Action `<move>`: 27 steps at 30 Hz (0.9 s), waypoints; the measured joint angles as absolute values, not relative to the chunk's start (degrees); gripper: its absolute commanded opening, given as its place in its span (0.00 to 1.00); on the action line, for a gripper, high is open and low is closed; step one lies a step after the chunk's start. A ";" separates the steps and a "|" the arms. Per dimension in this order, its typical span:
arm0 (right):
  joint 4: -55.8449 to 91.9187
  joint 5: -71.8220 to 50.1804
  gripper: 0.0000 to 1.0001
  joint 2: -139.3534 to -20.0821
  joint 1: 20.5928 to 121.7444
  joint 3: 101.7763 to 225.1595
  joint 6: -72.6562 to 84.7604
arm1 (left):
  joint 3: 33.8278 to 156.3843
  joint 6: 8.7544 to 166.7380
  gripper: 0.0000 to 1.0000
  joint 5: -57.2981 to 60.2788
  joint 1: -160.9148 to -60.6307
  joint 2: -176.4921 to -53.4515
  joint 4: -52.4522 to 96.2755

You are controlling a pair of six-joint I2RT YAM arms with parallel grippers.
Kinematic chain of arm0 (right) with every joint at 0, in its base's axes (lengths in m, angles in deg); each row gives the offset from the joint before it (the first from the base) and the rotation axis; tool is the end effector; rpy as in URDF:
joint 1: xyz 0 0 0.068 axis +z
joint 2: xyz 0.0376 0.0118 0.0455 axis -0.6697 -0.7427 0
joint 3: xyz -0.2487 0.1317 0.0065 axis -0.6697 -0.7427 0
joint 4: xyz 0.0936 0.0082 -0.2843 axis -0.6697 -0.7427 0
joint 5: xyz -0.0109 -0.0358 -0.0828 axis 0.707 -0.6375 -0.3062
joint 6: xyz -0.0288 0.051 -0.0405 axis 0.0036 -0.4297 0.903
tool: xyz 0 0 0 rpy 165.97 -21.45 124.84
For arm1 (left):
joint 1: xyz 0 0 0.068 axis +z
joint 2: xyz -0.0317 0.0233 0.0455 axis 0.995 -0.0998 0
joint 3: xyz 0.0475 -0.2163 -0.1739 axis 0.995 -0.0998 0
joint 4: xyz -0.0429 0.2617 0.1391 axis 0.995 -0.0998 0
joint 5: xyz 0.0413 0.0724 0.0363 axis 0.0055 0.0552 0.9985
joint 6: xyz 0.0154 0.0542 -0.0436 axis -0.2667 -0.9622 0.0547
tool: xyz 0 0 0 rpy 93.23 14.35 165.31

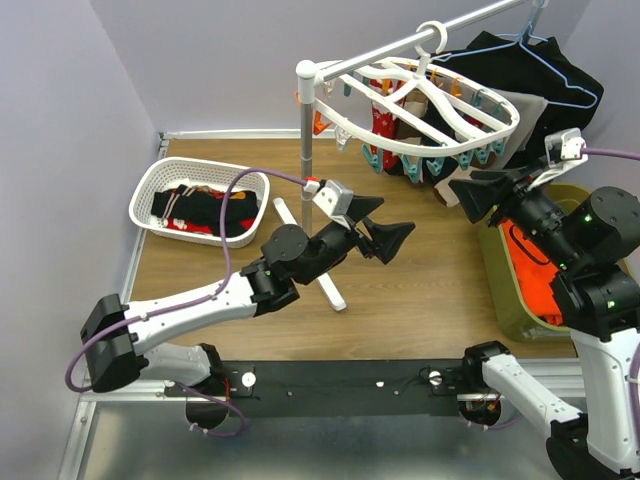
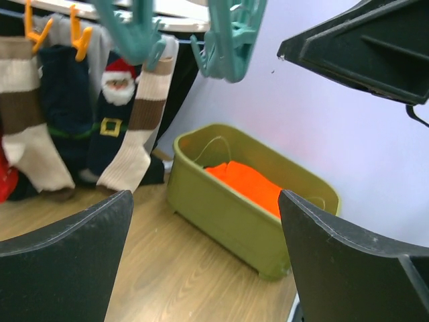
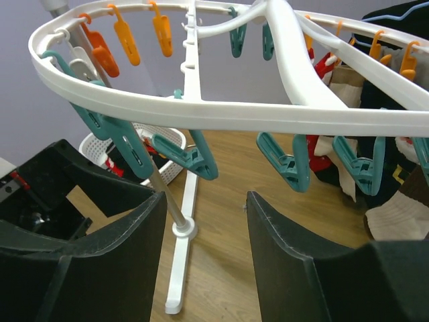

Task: Clip the socks to the hanger
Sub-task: Open the clamp at the hanger.

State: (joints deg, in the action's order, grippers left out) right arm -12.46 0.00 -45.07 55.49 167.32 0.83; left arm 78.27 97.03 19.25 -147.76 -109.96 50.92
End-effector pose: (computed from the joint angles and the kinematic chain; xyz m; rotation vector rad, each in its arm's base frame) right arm 0.1587 0.0572 0.5216 -0.2792 1.5441 0.5984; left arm 0.1631 -0.3054 0.3910 0.3586 1.3375 -1.1425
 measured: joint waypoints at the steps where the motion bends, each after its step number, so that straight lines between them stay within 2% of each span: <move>1: -12.72 -0.18 0.59 -45.07 55.49 167.69 0.83 | 78.33 96.79 0.98 19.07 -147.78 -110.66 52.28; 5: -12.98 -0.33 0.60 -45.07 55.49 168.47 0.14 | 77.76 92.59 0.98 19.10 -148.06 -115.38 62.33; 7: -13.05 -0.33 0.60 -45.14 55.49 168.47 -0.30 | 76.96 89.93 0.91 19.31 -148.41 -117.26 67.71; 11: -13.27 -0.24 0.60 -45.16 55.49 168.45 -0.80 | 76.21 85.05 0.86 20.21 -148.63 -122.41 78.92; 13: -13.31 -0.16 0.60 -45.12 55.49 168.45 -0.89 | 76.85 83.35 0.81 20.34 -148.65 -124.91 82.29; 21: -13.86 0.67 0.60 -45.07 55.49 168.45 -1.13 | 85.39 81.51 0.74 20.25 -148.67 -132.08 85.04; 27: -14.08 1.26 0.60 -44.94 55.49 168.45 -1.20 | 90.77 82.89 0.69 19.47 -148.26 -132.62 82.37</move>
State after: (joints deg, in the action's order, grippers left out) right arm -14.08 1.26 -44.94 55.49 168.45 -1.20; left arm 90.77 82.89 19.47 -148.26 -132.62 82.37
